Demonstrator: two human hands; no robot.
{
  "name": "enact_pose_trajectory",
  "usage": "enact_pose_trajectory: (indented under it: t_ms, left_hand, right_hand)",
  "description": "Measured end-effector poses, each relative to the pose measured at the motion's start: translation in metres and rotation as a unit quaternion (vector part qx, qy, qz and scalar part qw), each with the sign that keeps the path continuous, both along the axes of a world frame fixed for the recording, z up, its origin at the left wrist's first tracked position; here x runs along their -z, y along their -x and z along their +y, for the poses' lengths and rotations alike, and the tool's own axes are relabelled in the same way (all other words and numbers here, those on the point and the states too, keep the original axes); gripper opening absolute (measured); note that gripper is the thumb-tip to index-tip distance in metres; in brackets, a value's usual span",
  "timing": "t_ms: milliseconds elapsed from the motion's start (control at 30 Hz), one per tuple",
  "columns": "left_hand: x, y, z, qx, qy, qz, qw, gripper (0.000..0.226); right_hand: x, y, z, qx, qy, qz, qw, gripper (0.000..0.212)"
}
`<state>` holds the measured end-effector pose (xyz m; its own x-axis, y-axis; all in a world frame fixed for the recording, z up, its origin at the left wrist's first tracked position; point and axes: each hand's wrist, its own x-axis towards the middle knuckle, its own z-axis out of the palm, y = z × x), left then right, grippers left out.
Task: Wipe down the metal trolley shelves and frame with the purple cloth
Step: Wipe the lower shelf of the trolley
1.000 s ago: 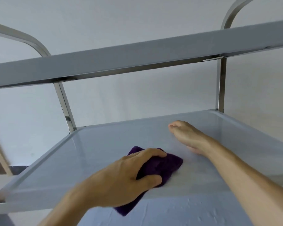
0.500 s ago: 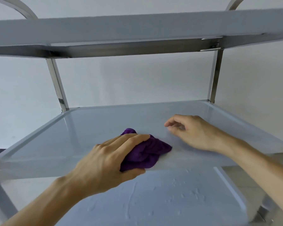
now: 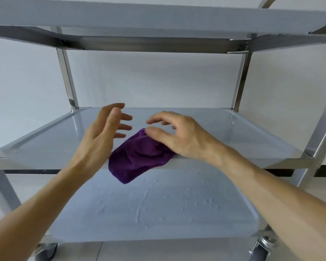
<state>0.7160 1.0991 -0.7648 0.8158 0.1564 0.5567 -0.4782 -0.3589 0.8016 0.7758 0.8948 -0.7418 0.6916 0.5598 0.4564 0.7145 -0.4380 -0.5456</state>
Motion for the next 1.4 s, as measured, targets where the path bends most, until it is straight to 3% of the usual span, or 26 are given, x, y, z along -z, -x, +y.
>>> enact_pose_trajectory:
  t_ms: [133, 300, 533, 700, 833, 967, 1067, 1167, 1300, 1400]
  left_hand:
    - [0.007, 0.0, 0.011, -0.029, 0.035, 0.02, 0.999, 0.045]
    - [0.009, -0.006, 0.014, -0.044, -0.015, 0.026, 0.999, 0.037]
    - [0.013, -0.016, -0.016, -0.077, -0.198, -0.032, 0.977, 0.012]
    - [0.007, -0.02, -0.072, -0.043, -0.316, -0.068, 0.945, 0.018]
    - [0.006, -0.024, -0.128, -0.012, -0.4, -0.078, 0.913, 0.027]
    - [0.012, -0.028, -0.176, 0.008, -0.477, -0.09, 0.874, 0.035]
    - [0.02, -0.032, -0.203, 0.006, -0.501, -0.098, 0.86, 0.041]
    - [0.03, -0.038, -0.23, 0.002, -0.519, -0.108, 0.848, 0.045]
    - [0.047, -0.044, -0.248, -0.039, -0.554, -0.151, 0.817, 0.053]
    - [0.055, -0.05, -0.245, -0.059, -0.537, -0.205, 0.816, 0.052]
  right_hand:
    - [0.003, 0.011, 0.039, -0.041, 0.155, -0.012, 0.987, 0.051]
    - [-0.002, 0.009, 0.031, -0.039, 0.234, -0.034, 0.971, 0.051]
    - [0.011, 0.005, -0.075, -0.005, 0.216, -0.077, 0.973, 0.054]
    - [0.016, 0.006, -0.161, 0.066, 0.232, -0.077, 0.967, 0.063]
    - [0.04, 0.018, -0.204, 0.123, 0.218, -0.2, 0.947, 0.061]
    - [0.07, 0.035, -0.246, 0.208, 0.115, -0.278, 0.931, 0.057]
    - [0.08, 0.046, -0.277, 0.291, -0.081, -0.231, 0.925, 0.058]
    - [0.082, 0.039, -0.291, 0.35, -0.258, -0.155, 0.887, 0.057]
    - [0.115, 0.017, -0.278, 0.315, -0.315, -0.021, 0.895, 0.067]
    - [0.15, 0.004, -0.266, 0.313, -0.341, 0.012, 0.886, 0.065]
